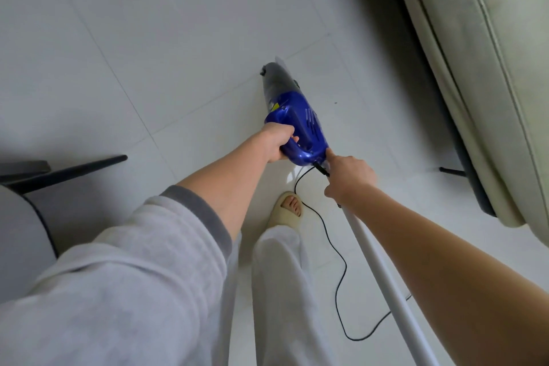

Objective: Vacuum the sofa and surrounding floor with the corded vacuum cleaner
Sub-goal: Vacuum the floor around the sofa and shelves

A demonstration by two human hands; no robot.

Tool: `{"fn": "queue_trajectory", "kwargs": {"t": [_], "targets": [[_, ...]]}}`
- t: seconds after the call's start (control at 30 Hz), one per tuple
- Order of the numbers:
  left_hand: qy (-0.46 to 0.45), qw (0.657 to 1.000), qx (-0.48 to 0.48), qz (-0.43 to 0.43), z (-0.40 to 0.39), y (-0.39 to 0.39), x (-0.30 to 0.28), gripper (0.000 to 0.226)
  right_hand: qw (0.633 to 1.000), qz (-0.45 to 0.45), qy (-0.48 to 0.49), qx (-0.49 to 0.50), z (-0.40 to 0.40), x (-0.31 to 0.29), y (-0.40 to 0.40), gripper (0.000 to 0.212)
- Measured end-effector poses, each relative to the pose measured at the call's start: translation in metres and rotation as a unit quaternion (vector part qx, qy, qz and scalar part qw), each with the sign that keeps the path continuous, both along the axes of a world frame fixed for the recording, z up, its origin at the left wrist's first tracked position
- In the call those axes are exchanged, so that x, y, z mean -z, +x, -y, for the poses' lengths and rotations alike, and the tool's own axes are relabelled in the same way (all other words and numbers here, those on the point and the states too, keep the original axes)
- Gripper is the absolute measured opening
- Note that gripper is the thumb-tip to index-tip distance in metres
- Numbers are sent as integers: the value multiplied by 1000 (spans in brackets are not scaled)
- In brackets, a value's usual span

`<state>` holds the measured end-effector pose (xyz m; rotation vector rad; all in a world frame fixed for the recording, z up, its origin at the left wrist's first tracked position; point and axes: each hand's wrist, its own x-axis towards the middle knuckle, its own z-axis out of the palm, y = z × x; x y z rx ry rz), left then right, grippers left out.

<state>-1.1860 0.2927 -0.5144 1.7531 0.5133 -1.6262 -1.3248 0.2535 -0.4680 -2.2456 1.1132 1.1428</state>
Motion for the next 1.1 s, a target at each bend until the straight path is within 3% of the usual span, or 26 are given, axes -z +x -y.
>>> {"fn": "queue_trajectory", "kwargs": {"t": [0.17, 0.47, 0.83, 1.1], "targets": [[12, 1000, -18, 19, -22, 18, 2, 26, 999, 27, 24, -4, -17, 6, 16, 60], [74, 996, 11, 57, -49, 53, 7, 26, 995, 77, 49, -26, -44, 14, 42, 57], [43, 997, 40, 53, 38, 5, 5, 34, 997, 73, 17, 10, 26, 21, -4, 63], [4, 986, 156, 56, 107, -10, 8, 28, 987, 38, 9, 155, 52, 22, -13, 67]]}}
